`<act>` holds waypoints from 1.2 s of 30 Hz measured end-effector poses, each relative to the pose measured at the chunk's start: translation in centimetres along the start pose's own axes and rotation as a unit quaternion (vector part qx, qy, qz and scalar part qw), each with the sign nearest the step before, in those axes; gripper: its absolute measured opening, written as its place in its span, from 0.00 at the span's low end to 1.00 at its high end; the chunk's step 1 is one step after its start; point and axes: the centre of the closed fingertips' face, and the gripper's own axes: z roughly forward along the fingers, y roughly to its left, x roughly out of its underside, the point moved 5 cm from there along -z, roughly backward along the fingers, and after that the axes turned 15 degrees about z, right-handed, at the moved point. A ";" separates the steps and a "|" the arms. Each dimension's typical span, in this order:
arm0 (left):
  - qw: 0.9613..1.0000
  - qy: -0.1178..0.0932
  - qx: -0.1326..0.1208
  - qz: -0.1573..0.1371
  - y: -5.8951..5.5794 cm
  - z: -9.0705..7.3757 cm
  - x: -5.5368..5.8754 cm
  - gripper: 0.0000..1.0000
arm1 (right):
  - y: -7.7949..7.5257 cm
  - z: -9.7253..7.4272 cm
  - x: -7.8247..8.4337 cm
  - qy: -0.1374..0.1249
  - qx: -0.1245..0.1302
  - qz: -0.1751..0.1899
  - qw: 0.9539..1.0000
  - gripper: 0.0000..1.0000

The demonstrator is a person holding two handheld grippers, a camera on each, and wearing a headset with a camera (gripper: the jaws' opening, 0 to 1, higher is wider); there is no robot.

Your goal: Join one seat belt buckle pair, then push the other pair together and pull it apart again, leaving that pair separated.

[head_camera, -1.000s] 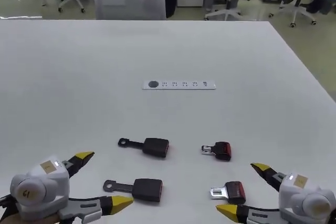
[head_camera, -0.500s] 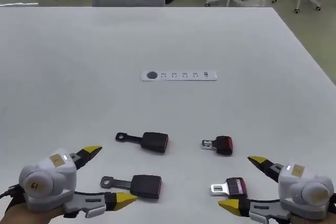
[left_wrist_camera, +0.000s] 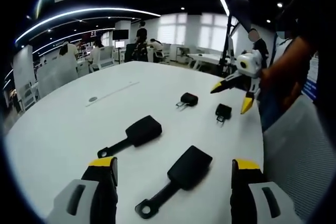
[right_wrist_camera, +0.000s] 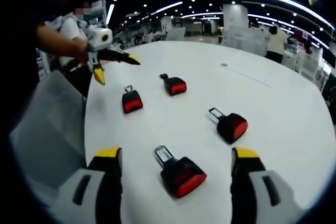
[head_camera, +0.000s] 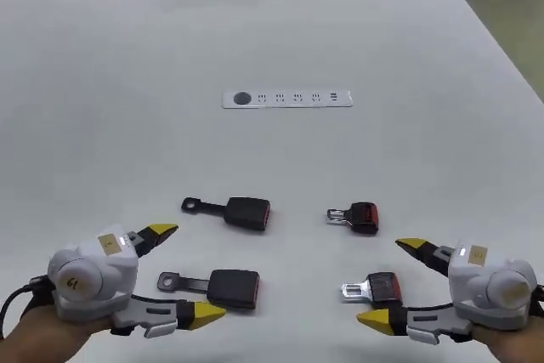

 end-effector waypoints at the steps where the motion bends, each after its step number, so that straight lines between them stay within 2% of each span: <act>1: 1.000 0.005 0.006 0.005 0.0 0.2 0.1 0.91 | -0.1 0.1 0.0 0.003 -0.003 -0.001 1.000 0.86; 9: 0.999 0.019 0.041 0.027 0.1 1.6 0.7 0.88 | -0.7 1.1 0.3 0.033 -0.029 -0.019 0.999 0.86; 15: 0.995 0.036 0.076 0.054 -0.1 2.7 1.6 0.83 | -1.3 1.3 0.9 0.062 -0.048 -0.037 0.996 0.83; 18: 0.992 0.046 0.097 0.072 -0.2 3.3 2.1 0.80 | -1.4 1.4 1.2 0.075 -0.058 -0.045 0.994 0.82; 22: 0.989 0.053 0.111 0.082 -0.2 4.1 2.6 0.77 | -1.7 1.5 1.5 0.092 -0.072 -0.055 0.992 0.80; 26: 0.983 0.064 0.137 0.105 -0.5 4.8 3.0 0.74 | -2.1 1.8 1.7 0.107 -0.084 -0.065 0.989 0.79; 27: 0.980 0.069 0.147 0.116 -0.6 5.0 3.3 0.73 | -2.2 1.8 1.8 0.109 -0.086 -0.068 0.988 0.78; 30: 0.974 0.080 0.165 0.129 -0.9 5.4 3.8 0.69 | -2.5 1.9 1.9 0.117 -0.095 -0.071 0.986 0.75; 36: 0.970 0.085 0.179 0.138 -0.7 6.0 4.1 0.65 | -2.9 1.7 2.1 0.130 -0.109 -0.079 0.982 0.70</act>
